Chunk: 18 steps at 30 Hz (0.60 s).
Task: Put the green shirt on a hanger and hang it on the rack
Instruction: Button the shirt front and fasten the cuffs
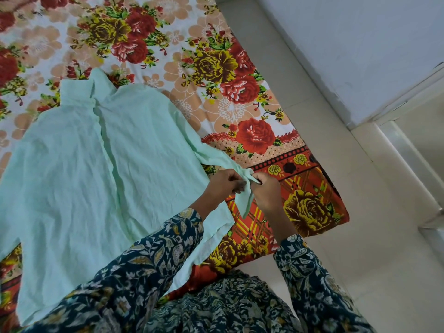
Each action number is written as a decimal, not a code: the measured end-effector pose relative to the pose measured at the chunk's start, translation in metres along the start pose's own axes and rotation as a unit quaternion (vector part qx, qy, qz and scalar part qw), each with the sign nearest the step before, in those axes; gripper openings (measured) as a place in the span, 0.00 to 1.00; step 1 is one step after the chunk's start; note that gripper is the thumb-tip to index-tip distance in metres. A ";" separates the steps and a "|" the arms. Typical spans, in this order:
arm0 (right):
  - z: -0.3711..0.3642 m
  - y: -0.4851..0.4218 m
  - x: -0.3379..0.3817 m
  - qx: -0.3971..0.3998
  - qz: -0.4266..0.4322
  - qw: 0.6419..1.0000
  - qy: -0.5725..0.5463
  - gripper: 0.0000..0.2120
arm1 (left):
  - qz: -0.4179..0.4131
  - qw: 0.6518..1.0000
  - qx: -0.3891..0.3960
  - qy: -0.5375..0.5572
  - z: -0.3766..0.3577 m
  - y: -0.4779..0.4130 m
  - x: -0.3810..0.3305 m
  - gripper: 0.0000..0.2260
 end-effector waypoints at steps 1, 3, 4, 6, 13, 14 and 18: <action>0.001 0.000 0.000 -0.005 -0.003 1.000 -0.002 0.08 | 0.004 1.000 -0.012 0.006 -0.002 0.000 0.000 0.09; 0.000 0.000 0.002 -0.008 -0.002 1.000 -0.003 0.08 | 0.034 0.996 -0.001 0.084 -0.007 0.004 0.002 0.08; 0.000 0.000 0.003 -0.009 0.000 1.000 0.001 0.07 | 0.048 0.990 0.019 0.133 -0.011 0.006 0.003 0.08; 0.000 0.000 0.005 -0.013 0.002 1.000 0.015 0.07 | 0.063 0.978 0.052 0.191 -0.019 0.011 0.005 0.11; -0.001 0.000 0.010 -0.016 0.012 1.000 -0.002 0.11 | 0.088 0.969 -0.009 0.230 -0.002 0.009 0.018 0.07; 0.000 -0.001 0.010 -0.013 0.011 1.000 -0.007 0.11 | 0.085 0.972 -0.010 0.219 0.000 0.008 0.018 0.07; -0.001 0.000 0.014 0.014 0.028 0.999 -0.005 0.09 | 0.075 0.976 -0.015 0.205 0.006 0.007 0.017 0.11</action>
Point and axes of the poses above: each hand's wrist, its own y-axis away from the middle knuckle, its own z-axis out of the back of the hand, x = y × z, the point moved 5 cm from there along -y, towards the middle knuckle, and after that the axes turned 12 degrees about z, right-handed, at the moved point
